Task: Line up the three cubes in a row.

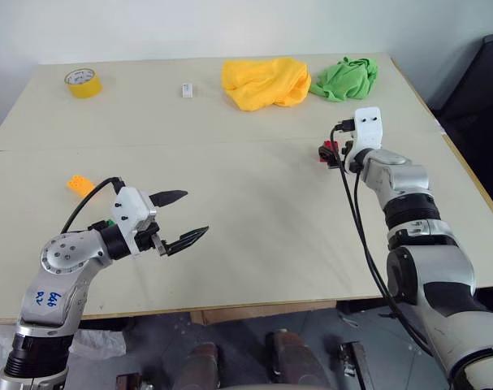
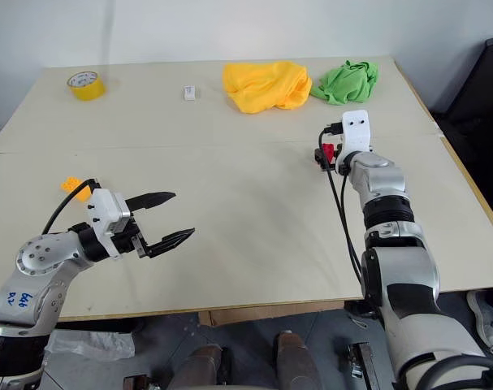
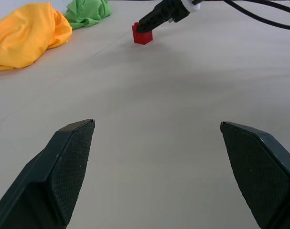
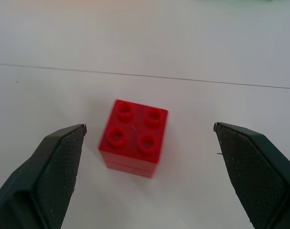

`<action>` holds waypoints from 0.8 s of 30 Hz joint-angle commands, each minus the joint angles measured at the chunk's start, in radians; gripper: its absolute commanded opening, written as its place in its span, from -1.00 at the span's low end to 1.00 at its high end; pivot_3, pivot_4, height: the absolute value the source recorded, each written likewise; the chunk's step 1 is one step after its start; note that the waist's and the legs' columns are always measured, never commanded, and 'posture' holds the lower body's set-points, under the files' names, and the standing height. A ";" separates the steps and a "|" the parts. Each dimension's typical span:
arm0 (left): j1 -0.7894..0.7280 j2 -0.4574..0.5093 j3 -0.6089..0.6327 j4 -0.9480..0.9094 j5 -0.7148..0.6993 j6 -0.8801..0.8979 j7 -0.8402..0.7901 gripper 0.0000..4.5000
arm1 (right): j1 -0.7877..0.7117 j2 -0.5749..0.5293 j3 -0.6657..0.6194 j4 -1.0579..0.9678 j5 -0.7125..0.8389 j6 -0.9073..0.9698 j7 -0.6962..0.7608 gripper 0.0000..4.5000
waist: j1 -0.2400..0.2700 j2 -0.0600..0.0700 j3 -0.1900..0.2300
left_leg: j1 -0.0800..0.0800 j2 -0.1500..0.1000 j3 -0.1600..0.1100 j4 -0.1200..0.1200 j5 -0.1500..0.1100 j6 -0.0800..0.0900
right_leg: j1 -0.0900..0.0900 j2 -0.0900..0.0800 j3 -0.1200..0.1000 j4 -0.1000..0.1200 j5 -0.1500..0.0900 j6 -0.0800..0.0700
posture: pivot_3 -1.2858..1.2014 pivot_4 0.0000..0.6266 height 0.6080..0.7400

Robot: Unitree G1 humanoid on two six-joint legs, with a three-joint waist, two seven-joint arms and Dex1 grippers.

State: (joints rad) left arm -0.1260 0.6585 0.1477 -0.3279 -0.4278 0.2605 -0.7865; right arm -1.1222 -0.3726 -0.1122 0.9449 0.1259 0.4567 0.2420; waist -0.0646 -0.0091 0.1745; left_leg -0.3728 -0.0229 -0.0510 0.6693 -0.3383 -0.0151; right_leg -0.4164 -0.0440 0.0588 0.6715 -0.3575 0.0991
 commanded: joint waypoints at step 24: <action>0.061 0.060 0.093 0.006 -0.009 -0.049 -0.059 1.00 | 0.162 -0.153 0.195 -0.527 0.179 -0.080 0.986 -0.34 | -0.007 0.000 0.000 | 0.000 0.000 -0.001 -0.001 0.000 0.000 | 0.000 0.000 -0.002 -0.001 0.000 0.000 | 0.03 -0.52 1.00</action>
State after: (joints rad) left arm -0.0751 0.7043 0.2045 -0.3276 -0.4242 0.2356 -0.8218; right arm -0.9802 -0.4908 0.0490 0.5278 0.2576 0.3892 1.0625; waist -0.0713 -0.0090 0.1745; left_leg -0.3730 -0.0227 -0.0517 0.6681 -0.3386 -0.0150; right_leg -0.4162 -0.0440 0.0572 0.6703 -0.3575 0.0991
